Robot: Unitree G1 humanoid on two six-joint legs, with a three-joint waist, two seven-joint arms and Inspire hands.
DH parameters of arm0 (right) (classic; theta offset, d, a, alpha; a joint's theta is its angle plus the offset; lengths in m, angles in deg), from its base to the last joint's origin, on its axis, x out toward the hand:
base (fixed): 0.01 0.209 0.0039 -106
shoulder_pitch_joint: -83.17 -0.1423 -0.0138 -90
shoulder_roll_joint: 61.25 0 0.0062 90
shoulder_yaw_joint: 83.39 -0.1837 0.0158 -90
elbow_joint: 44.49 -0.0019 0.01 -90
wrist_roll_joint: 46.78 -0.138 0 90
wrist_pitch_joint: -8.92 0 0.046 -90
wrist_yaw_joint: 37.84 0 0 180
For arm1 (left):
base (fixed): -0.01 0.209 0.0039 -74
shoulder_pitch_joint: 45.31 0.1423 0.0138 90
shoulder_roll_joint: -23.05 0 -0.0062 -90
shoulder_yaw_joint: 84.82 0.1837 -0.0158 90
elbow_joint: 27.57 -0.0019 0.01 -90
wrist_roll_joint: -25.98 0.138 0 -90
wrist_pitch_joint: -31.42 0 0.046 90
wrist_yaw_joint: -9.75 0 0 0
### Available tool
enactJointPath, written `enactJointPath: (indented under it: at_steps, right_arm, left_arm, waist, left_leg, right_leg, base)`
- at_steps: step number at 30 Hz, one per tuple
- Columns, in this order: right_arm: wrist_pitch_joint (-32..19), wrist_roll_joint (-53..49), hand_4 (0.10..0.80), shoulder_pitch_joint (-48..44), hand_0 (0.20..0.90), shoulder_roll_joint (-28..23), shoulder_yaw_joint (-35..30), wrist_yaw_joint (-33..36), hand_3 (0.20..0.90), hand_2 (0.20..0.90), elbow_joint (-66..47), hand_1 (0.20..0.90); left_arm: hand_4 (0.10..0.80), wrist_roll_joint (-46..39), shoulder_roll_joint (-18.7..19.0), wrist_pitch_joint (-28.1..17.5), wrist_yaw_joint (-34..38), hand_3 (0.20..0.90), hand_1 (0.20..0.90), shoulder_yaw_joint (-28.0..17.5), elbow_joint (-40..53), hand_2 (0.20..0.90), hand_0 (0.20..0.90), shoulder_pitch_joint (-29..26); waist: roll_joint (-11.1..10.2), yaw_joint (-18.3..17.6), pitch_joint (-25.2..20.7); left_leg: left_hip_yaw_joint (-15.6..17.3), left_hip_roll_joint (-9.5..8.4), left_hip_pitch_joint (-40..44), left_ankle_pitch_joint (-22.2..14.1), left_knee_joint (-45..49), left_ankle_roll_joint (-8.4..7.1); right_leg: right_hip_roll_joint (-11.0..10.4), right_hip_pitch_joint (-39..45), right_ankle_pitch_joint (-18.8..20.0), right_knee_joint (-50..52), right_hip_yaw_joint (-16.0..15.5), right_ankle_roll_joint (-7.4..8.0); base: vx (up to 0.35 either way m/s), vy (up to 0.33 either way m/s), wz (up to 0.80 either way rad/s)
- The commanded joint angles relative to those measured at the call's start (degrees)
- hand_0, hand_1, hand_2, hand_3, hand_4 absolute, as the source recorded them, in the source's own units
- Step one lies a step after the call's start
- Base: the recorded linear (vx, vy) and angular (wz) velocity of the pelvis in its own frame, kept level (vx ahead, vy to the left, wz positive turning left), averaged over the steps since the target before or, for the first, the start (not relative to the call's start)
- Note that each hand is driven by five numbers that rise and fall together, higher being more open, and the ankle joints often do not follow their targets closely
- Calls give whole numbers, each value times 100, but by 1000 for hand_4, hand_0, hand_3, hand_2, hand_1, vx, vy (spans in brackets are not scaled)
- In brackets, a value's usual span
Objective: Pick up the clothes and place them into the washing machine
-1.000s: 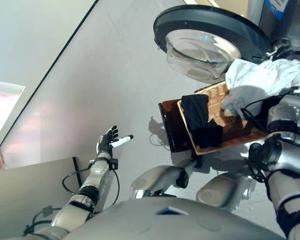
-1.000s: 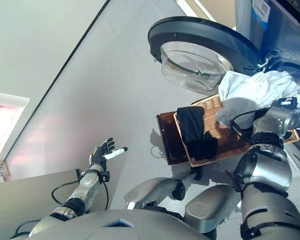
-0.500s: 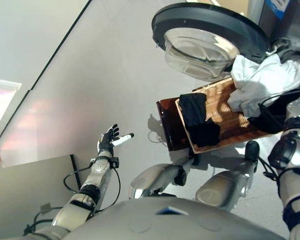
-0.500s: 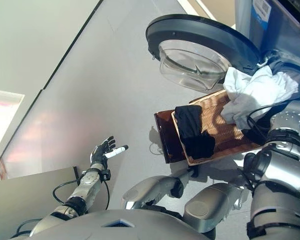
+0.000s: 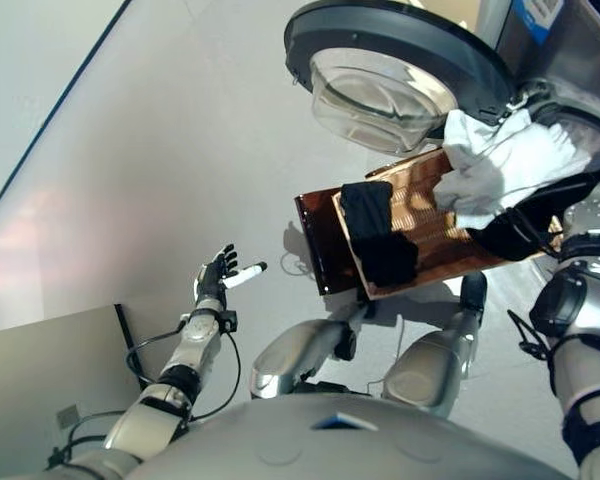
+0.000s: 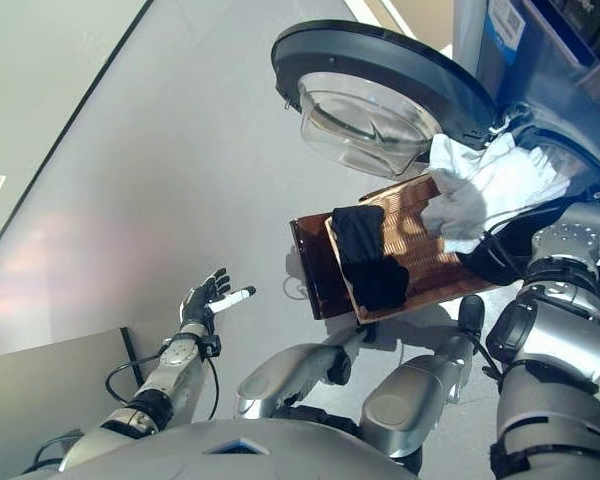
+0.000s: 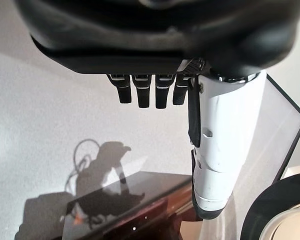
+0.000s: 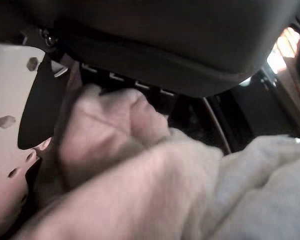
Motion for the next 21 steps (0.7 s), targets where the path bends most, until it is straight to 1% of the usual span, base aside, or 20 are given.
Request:
enactJointPath:
  at_steps: [1, 2, 3, 4, 5, 6, 8, 9, 10, 11, 12, 13, 14, 15, 16, 17, 19, 20, 21]
  right_arm:
    - [-386, 102, 800, -235, 900, -465, 533, -618, 900, 900, -178, 900]
    - [-205, 36, 800, -192, 900, -148, 671, -784, 900, 900, 1, 900]
    - [-202, 22, 800, -187, 900, -135, 671, -804, 900, 900, 4, 900]
    - [-111, -60, 800, -97, 900, 218, 748, -913, 900, 900, 134, 900]
    - [-113, -71, 800, -90, 900, 238, 748, -926, 900, 900, 132, 900]
    - [-98, -196, 800, 18, 900, 619, 742, -1012, 900, 900, 194, 900]
    - [-49, -275, 800, 113, 900, 1025, 808, -1109, 900, 900, 213, 900]
    - [-62, -288, 800, 148, 900, 1189, 831, -1111, 900, 900, 214, 900]
    - [-68, -287, 800, 155, 900, 1207, 830, -1108, 900, 900, 204, 900]
    - [-45, -359, 800, 238, 900, 1525, 888, -1178, 900, 900, 199, 900]
    - [-54, -359, 800, 257, 900, 1552, 888, -1174, 900, 900, 177, 900]
    - [-2, -353, 800, 321, 900, 1844, 1019, -1247, 900, 900, 168, 900]
    - [-12, -337, 800, 406, 900, 2019, 1080, -1263, 900, 900, 121, 900]
    - [-18, -330, 800, 426, 900, 2045, 1082, -1252, 900, 900, 97, 900]
    - [47, -328, 800, 523, 900, 2290, 1241, -1349, 900, 900, 129, 900]
    - [42, -327, 800, 539, 900, 2311, 1247, -1345, 900, 900, 112, 900]
    - [61, -347, 800, 785, 900, 2681, 1384, -1419, 900, 900, 47, 900]
    - [57, -348, 800, 797, 900, 2697, 1389, -1419, 900, 900, 37, 900]
    - [109, -357, 800, 952, 900, 2882, 1467, -1457, 900, 900, 57, 900]
  left_arm:
    - [800, -49, 359, -144, 117, 900, 900, -320, -637, 900, 900, -19]
    - [800, -2, 356, -105, 122, 900, 900, -325, -703, 900, 900, -55]
    - [800, 3, 364, -107, 122, 900, 900, -336, -712, 900, 900, -55]
    - [800, 13, 345, -73, 92, 900, 900, -358, -795, 900, 900, -92]
    - [800, 12, 358, -74, 88, 900, 900, -370, -801, 900, 900, -90]
    - [800, 14, 337, -69, 67, 900, 900, -357, -816, 900, 900, -72]
    - [800, 58, 331, -47, 61, 900, 900, -365, -899, 900, 900, -76]
    - [800, 75, 332, -31, 63, 900, 900, -370, -931, 900, 900, -84]
    - [800, 77, 341, -31, 63, 900, 900, -377, -935, 900, 900, -83]
    - [800, 110, 336, -23, 94, 900, 900, -399, -1013, 900, 900, -91]
    - [800, 111, 348, -26, 95, 900, 900, -404, -1017, 900, 900, -85]
    - [800, 151, 356, 3, 105, 900, 900, -424, -1040, 900, 900, -116]
    - [800, 186, 367, 9, 128, 900, 900, -433, -1060, 900, 900, -106]
    - [800, 190, 376, 9, 130, 900, 900, -439, -1061, 900, 900, -95]
    - [800, 265, 391, 42, 147, 900, 900, -477, -1145, 900, 900, -115]
    - [800, 267, 398, 41, 147, 900, 900, -485, -1149, 900, 900, -108]
    - [800, 354, 422, 88, 167, 900, 900, -536, -1276, 900, 900, -115]
    - [800, 357, 431, 88, 167, 900, 900, -543, -1279, 900, 900, -109]
    - [800, 399, 435, 100, 171, 900, 900, -568, -1303, 900, 900, -117]
  waist:
    - [-304, -58, -884]
    - [-373, -41, -871]
    - [-383, -48, -867]
    - [-446, -33, -838]
    - [-458, -41, -834]
    - [-509, -8, -821]
    - [-581, 26, -803]
    - [-625, 33, -798]
    - [-634, 24, -794]
    - [-693, 58, -779]
    - [-705, 49, -778]
    - [-794, 91, -783]
    - [-845, 102, -778]
    - [-856, 92, -779]
    - [-979, 136, -803]
    - [-988, 125, -801]
    - [-1175, 150, -819]
    - [-1183, 141, -818]
    - [-1297, 167, -850]
  left_leg:
    - [66, 645, 126, -221, -47, -875]
    - [79, 672, 142, -224, -47, -869]
    - [83, 674, 147, -225, -47, -870]
    - [89, 695, 171, -223, -47, -874]
    - [93, 697, 176, -224, -47, -875]
    - [82, 710, 195, -221, -47, -878]
    - [64, 728, 222, -212, -47, -884]
    - [48, 734, 236, -214, -47, -887]
    - [46, 734, 241, -214, -47, -888]
    - [28, 744, 276, -211, -47, -885]
    - [26, 745, 284, -212, -47, -886]
    - [6, 755, 317, -210, -47, -882]
    - [-5, 763, 340, -212, -47, -880]
    - [-6, 762, 347, -213, -47, -881]
    - [-33, 781, 403, -221, -47, -879]
    - [-33, 781, 412, -222, -47, -880]
    - [-68, 803, 509, -241, -47, -875]
    - [-70, 802, 516, -242, -47, -875]
    - [-96, 817, 566, -264, -47, -874]
  right_leg:
    - [413, -70, -433, 330, 109, -471]
    - [433, -58, -414, 327, 118, -480]
    - [435, -54, -413, 325, 123, -481]
    - [460, -40, -400, 327, 118, -495]
    - [462, -36, -399, 325, 121, -496]
    - [476, -4, -399, 314, 108, -509]
    - [493, 33, -390, 311, 63, -522]
    - [500, 59, -386, 309, 42, -529]
    - [500, 66, -386, 306, 40, -530]
    - [513, 118, -380, 298, 14, -535]
    - [514, 128, -379, 294, 12, -536]
    - [529, 183, -371, 288, -31, -541]
    - [536, 213, -367, 283, -47, -544]
    - [536, 223, -367, 279, -48, -544]
    - [555, 301, -359, 264, -85, -547]
    - [554, 312, -358, 258, -86, -547]
    - [594, 432, -354, 236, -139, -554]
    - [593, 442, -355, 233, -141, -554]
    - [599, 517, -353, 218, -177, -549]
  base:
    - [-30, -48, -7]
    - [-22, -36, -7]
    - [-19, -39, -12]
    - [-12, -16, -12]
    - [-23, -23, -14]
    - [-18, -14, -6]
    - [-11, -9, -2]
    - [-5, -12, -4]
    - [0, 0, 0]
    - [0, 0, 0]
    - [0, 0, 0]
    - [0, 0, 0]
    - [0, 0, 0]
    - [0, 0, 0]
    - [0, 0, 0]
    - [45, -21, 4]
    - [51, -27, 6]
    - [64, -26, 3]
    - [36, -6, 4]
